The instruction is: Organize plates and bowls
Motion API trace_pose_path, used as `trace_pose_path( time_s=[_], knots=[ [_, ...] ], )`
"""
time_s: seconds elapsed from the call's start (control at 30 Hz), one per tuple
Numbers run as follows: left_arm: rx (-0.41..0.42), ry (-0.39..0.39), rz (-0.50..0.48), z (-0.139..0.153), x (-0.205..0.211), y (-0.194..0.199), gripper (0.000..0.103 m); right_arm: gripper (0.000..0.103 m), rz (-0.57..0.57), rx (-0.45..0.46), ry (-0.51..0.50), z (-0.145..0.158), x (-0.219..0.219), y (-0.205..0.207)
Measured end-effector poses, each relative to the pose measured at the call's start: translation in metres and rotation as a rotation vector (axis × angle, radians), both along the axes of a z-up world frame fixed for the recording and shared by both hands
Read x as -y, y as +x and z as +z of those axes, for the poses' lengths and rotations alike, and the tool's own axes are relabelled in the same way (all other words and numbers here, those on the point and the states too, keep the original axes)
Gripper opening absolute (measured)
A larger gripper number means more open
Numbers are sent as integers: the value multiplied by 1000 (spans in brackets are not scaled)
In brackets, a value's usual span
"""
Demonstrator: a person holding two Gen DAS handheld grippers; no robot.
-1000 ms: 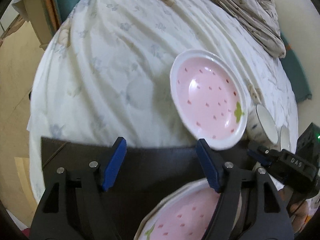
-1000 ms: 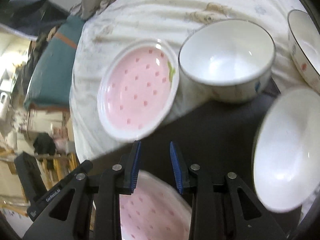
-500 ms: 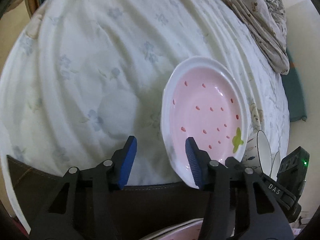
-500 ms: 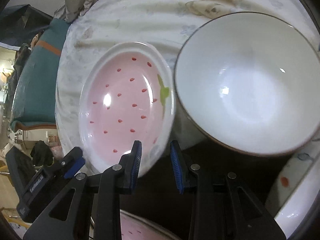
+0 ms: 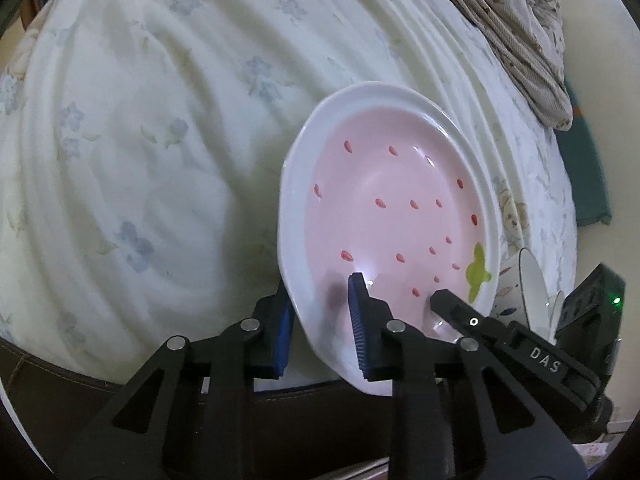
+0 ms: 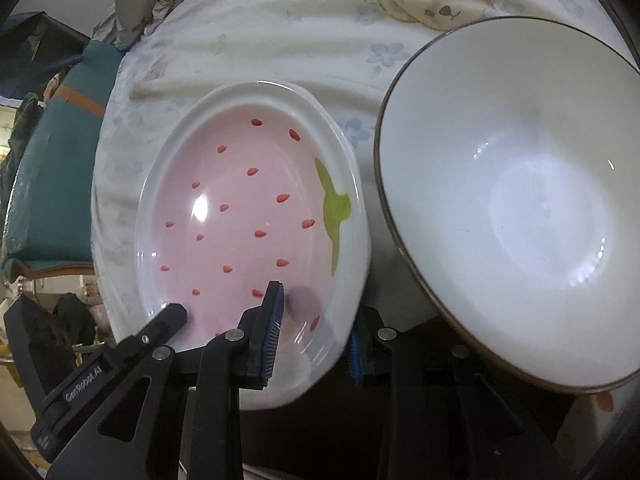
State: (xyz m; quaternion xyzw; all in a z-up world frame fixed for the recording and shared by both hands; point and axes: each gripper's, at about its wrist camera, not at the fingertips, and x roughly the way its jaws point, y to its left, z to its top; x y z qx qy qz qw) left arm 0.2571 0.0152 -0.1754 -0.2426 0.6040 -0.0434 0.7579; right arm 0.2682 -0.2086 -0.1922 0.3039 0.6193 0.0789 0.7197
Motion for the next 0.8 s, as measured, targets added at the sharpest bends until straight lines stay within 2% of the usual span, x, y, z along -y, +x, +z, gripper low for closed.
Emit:
trace_pose_path(
  time_s=[0.1, 0.17, 0.23, 0.3, 0.37, 0.6, 0.8],
  knots=[
    [-2, 11, -3, 7, -1, -2, 15, 30, 10, 14, -14, 3, -3, 0],
    [28, 17, -8, 19, -1, -5, 14, 26, 35, 46, -27, 7, -5, -2],
    [40, 17, -17, 29, 0, -8, 14, 19, 35, 73, 13, 14, -1, -6],
    [27, 23, -2, 37, -2, -15, 14, 18, 51, 110, -7, 27, -3, -9],
    [33, 20, 2, 45, -4, -24, 14, 19, 68, 108, -28, 35, -6, -12],
    [86, 12, -11, 82, -4, -55, 14, 18, 85, 152, -12, 67, -6, -36],
    [84, -15, -26, 100, -4, -88, 15, 18, 106, 183, -37, 99, -6, -67]
  ],
)
